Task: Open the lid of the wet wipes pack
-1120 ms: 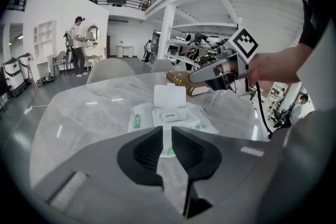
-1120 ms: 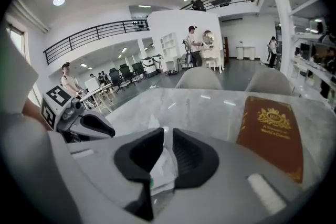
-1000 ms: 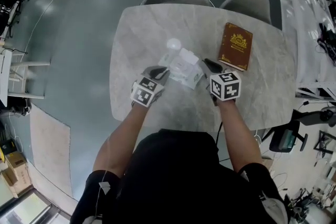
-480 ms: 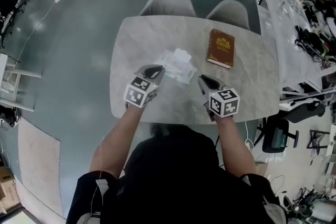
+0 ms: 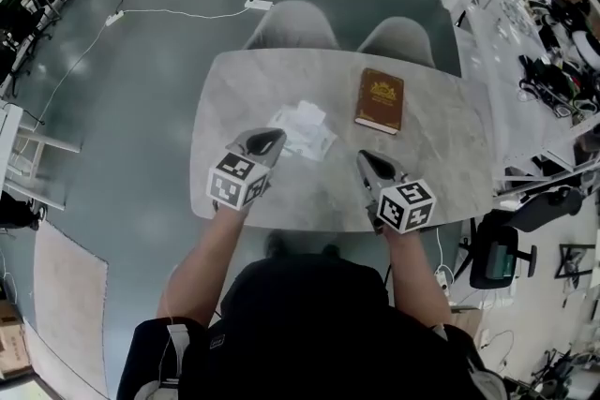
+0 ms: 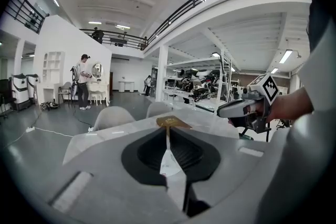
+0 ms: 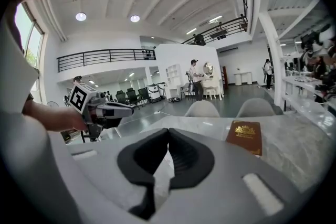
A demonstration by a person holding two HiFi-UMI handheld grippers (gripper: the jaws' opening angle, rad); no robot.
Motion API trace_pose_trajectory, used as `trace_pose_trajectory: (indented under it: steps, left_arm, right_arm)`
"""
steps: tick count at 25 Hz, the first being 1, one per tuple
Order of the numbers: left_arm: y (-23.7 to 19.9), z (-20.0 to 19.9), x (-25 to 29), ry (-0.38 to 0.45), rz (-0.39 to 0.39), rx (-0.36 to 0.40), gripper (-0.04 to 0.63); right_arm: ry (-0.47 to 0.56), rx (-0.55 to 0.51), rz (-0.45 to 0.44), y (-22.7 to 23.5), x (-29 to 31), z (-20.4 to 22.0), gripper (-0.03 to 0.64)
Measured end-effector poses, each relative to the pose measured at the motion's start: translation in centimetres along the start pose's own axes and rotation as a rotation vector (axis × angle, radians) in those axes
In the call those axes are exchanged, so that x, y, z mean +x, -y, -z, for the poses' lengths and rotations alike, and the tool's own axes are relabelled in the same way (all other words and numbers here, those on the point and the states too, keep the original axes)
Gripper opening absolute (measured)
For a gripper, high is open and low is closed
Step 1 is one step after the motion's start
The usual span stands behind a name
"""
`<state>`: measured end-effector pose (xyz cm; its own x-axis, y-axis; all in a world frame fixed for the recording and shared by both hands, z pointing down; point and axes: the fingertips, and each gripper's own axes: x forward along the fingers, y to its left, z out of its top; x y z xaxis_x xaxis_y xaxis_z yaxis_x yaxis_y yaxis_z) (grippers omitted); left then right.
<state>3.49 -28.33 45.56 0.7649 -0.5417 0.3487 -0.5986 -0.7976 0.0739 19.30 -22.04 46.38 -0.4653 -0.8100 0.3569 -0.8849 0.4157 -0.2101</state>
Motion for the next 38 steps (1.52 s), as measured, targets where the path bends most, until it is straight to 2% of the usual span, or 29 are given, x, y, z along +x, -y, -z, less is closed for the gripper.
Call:
trace_pose_trajectory:
  steps: [6,11,17,27,38]
  left_arm:
    - [4.2,-3.1,1.4,0.035,-0.066,-0.007,0.026]
    - [6.8,-6.1,2.4,0.091,-0.138,0.016,0.026]
    - [8.7,-8.0,2.1,0.125,-0.148,0.036,0.025]
    - [6.0,-9.2,0.1,0.167,-0.160,0.047,0.023]
    - [3.4,-8.4,-1.1,0.168,-0.154,0.030,0.021]
  right_arm:
    - [0.056,-0.067,-0.077,3.5,-5.7,-1.7,0.003]
    - [0.106,-0.074,-0.111,7.1,-8.9,-2.8,0.003]
    - [0.157,-0.078,-0.111,8.0,-9.8,-4.6,0.003]
    - [0.225,-0.107,-0.076,5.7,-7.9,-8.1,0.003]
    - [0.193,-0.102,-0.092,2.6,-5.1,-7.6,0.003]
